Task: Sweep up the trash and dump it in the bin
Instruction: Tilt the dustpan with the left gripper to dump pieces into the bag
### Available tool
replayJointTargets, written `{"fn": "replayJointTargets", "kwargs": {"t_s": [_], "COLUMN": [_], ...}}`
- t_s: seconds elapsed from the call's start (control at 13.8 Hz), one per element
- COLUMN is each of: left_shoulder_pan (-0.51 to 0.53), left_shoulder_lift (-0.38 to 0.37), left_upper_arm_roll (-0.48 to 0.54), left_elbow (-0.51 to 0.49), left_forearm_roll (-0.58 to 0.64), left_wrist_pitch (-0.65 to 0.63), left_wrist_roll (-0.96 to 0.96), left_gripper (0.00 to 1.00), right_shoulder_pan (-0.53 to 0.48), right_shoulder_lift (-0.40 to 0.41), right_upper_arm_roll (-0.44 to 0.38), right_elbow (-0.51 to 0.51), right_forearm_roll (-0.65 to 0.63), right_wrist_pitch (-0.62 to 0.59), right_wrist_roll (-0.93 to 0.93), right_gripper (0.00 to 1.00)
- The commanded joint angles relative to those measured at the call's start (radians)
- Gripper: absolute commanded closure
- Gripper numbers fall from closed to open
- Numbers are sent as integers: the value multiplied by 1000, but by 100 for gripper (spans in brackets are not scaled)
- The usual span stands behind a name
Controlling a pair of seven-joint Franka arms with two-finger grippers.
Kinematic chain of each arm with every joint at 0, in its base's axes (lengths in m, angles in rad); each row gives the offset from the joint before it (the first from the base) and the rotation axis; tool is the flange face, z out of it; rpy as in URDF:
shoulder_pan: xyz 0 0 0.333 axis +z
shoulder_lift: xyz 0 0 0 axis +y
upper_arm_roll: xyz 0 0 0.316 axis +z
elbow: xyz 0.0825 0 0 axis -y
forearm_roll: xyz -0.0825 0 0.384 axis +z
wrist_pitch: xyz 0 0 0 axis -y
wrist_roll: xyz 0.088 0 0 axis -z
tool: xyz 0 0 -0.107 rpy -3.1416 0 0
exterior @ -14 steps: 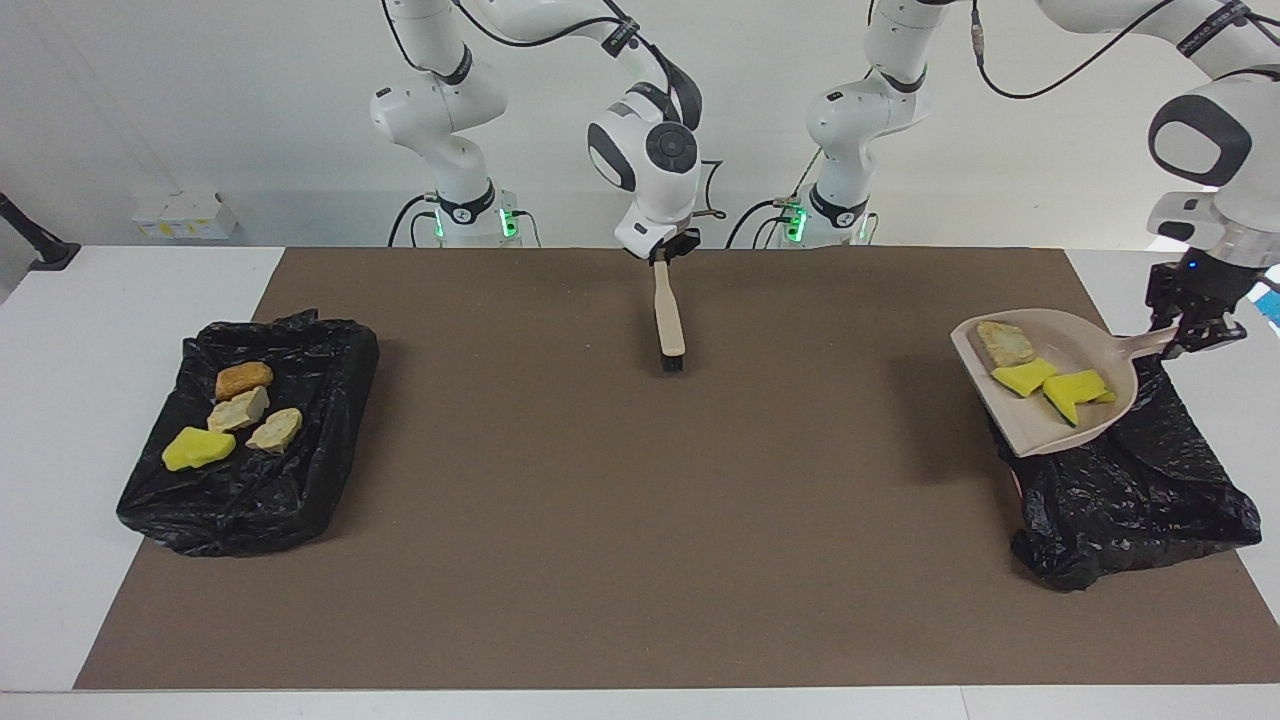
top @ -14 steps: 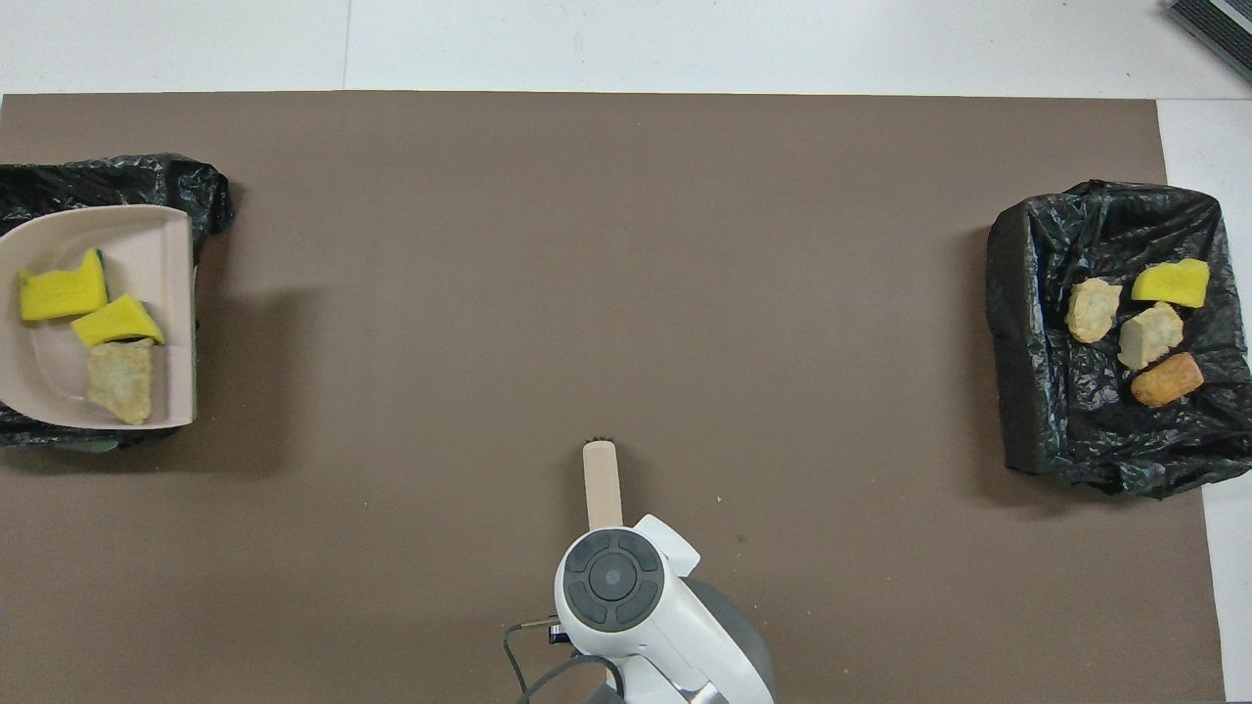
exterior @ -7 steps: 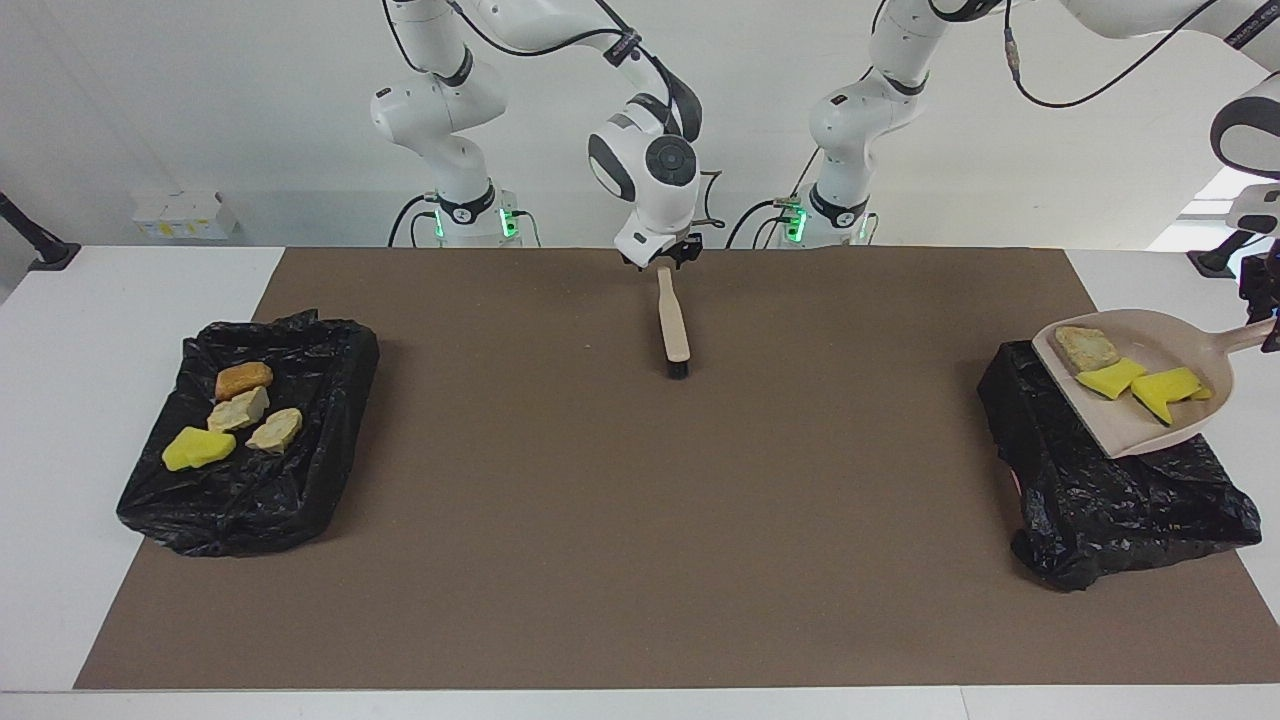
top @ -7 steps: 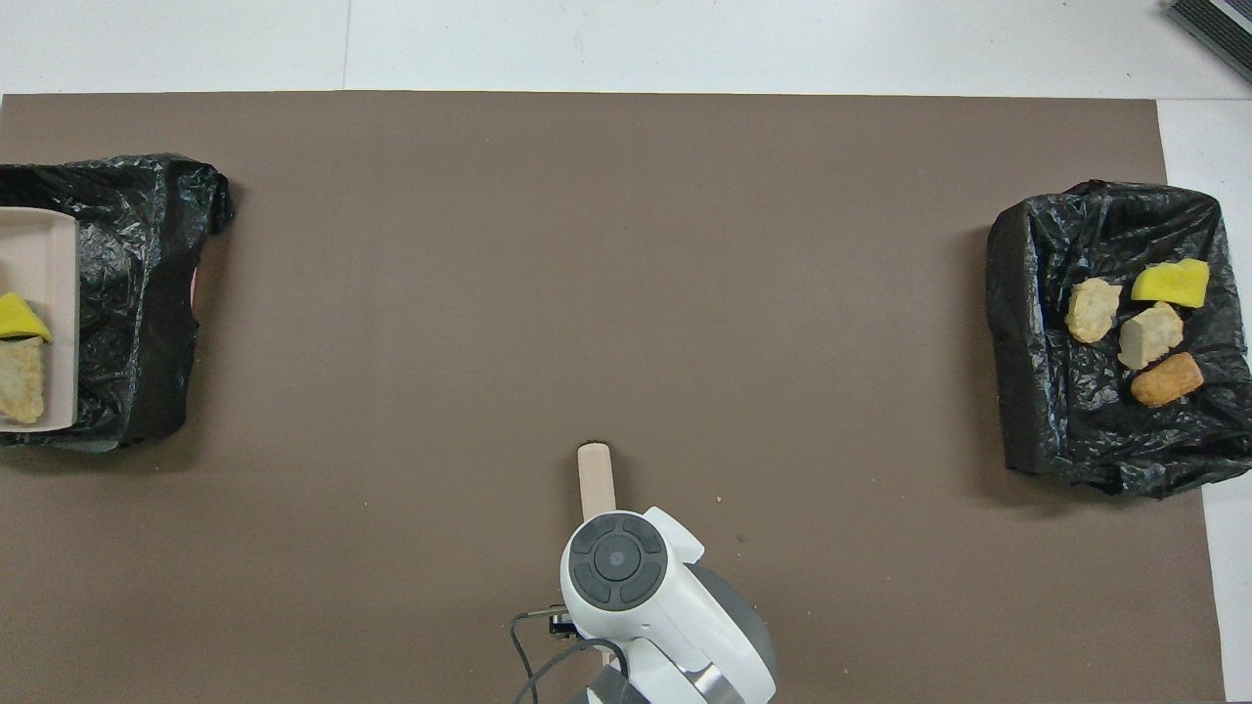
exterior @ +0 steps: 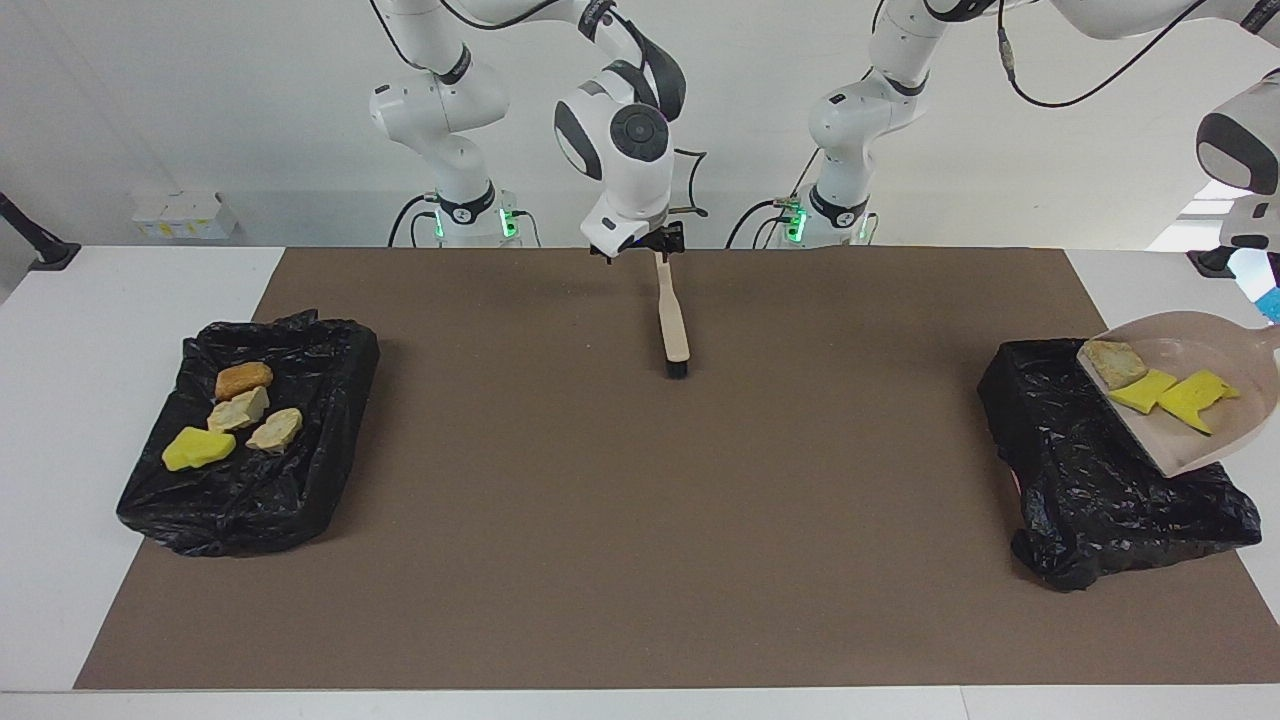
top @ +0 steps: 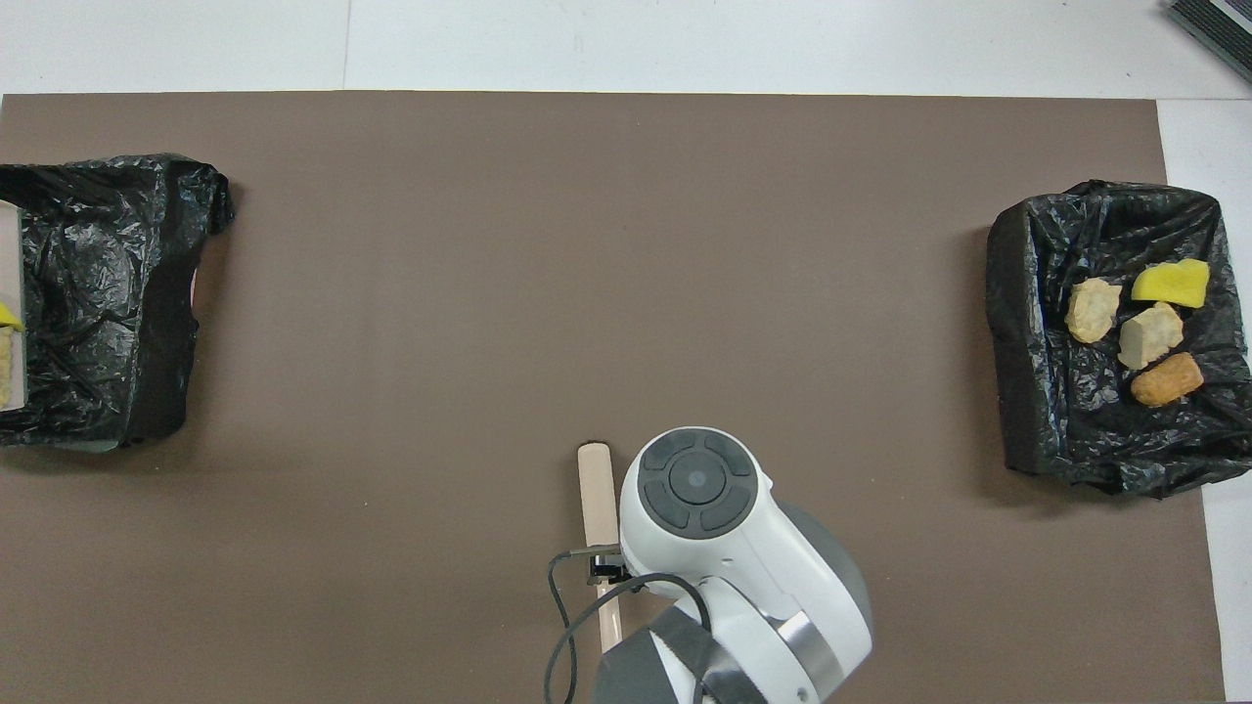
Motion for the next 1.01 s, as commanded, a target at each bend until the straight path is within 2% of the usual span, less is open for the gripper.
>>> {"fn": "replayJointTargets", "kwargs": {"t_s": [0.0,0.14,0.51,0.72,0.94], "left_shoulder_pan": [-35,-38,-90,-206,-314], "left_shoulder_lift": [9,-2,-22,-34,-47], "left_upper_arm_roll": [11,11,9,9,9], "left_elbow": [25,27,25,18,10], "left_forearm_roll": [138,206,419,504,545], "left_wrist_pitch": [-8,-13,-89,-280,-439], "left_wrist_roll": [-60,-97,-307,-461,-513], "left_gripper": [100,100,100,100,100], "right_shoulder_pan": [-48,-74,-229,-310,-416], "right_shoulder_lift": [18,21,20,23,29], "right_upper_arm_roll": [8,9,6,8,6], "right_elbow": [126,195,324,370,413], "right_forearm_roll": [-82,-159,-195,-228,-228], "right_wrist_pitch": [-80,-128,-198,-243,-264], "right_wrist_roll": [-128,-216,-293,-370,-472], "right_gripper": [0,0,0,0,0]}}
